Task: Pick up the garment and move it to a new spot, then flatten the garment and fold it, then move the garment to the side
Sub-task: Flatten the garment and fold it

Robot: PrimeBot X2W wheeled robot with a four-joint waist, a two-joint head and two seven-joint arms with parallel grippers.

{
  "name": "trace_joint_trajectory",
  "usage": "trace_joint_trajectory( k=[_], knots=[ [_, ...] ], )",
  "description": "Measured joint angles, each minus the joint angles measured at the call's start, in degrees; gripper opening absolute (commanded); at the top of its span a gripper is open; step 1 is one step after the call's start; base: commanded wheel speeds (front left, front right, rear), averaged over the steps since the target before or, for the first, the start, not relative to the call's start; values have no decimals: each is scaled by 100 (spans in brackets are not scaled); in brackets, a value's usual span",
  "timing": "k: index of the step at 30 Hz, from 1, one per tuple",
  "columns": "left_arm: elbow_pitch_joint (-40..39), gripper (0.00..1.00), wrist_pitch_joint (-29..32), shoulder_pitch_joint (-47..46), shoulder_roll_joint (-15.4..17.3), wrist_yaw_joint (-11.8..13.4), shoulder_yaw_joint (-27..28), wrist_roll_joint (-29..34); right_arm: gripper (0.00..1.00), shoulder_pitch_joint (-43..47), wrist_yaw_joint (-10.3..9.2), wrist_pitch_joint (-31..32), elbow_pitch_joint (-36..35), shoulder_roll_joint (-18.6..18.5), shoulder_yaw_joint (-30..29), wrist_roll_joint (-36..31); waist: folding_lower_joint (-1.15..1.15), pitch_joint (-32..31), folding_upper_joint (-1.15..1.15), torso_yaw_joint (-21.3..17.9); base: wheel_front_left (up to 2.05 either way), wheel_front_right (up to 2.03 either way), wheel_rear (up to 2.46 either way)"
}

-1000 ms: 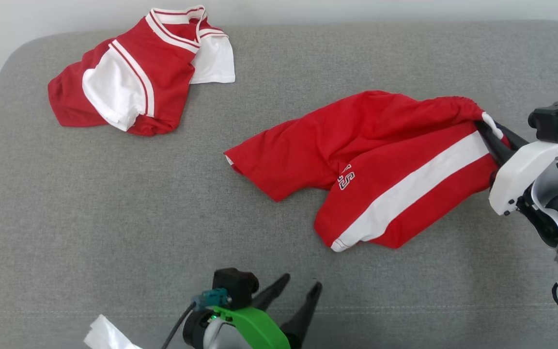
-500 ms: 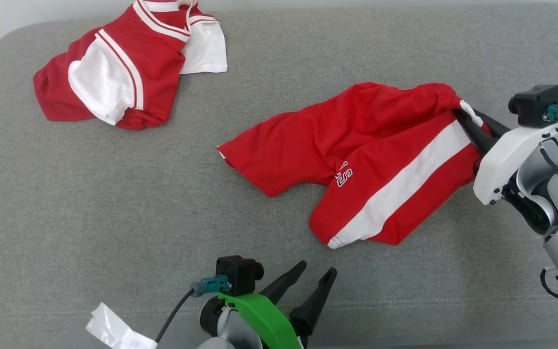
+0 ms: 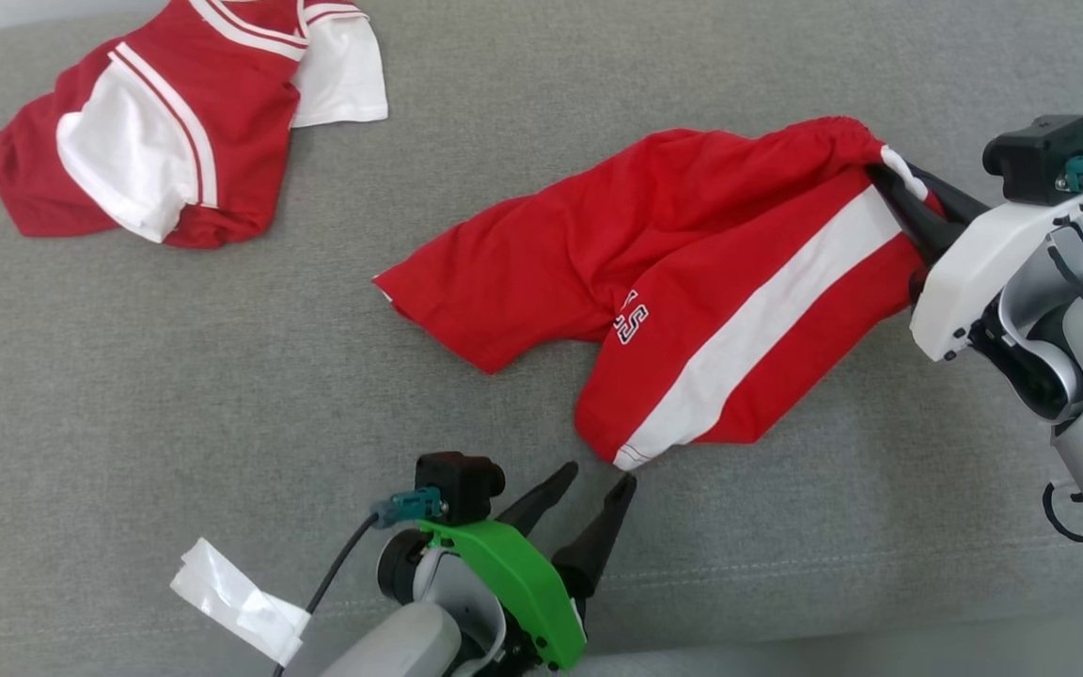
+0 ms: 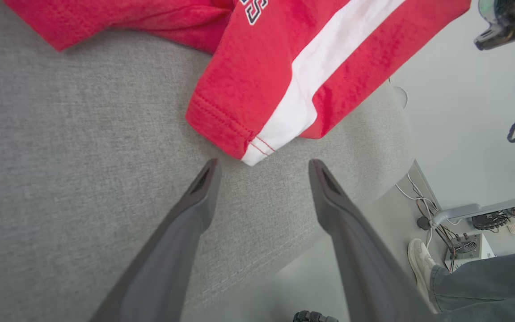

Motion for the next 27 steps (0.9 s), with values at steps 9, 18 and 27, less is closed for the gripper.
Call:
trace_joint_trajectory(
  k=[9,18,27],
  knots=[
    [414,100,-101,-388,-4,102,-348,-293,0,-160,0,44,-127,-33,22,0,0,255,0,-219,0,0,0],
    [579,100,-305,-699,-3,100,-594,-595,0,-229,0,43,-186,-65,62,0,0,441,0,-347,0,0,0],
    [635,0,-452,-978,-5,46,-892,-900,0,-252,0,41,-201,-80,74,0,0,507,0,-400,0,0,0]
  ],
)
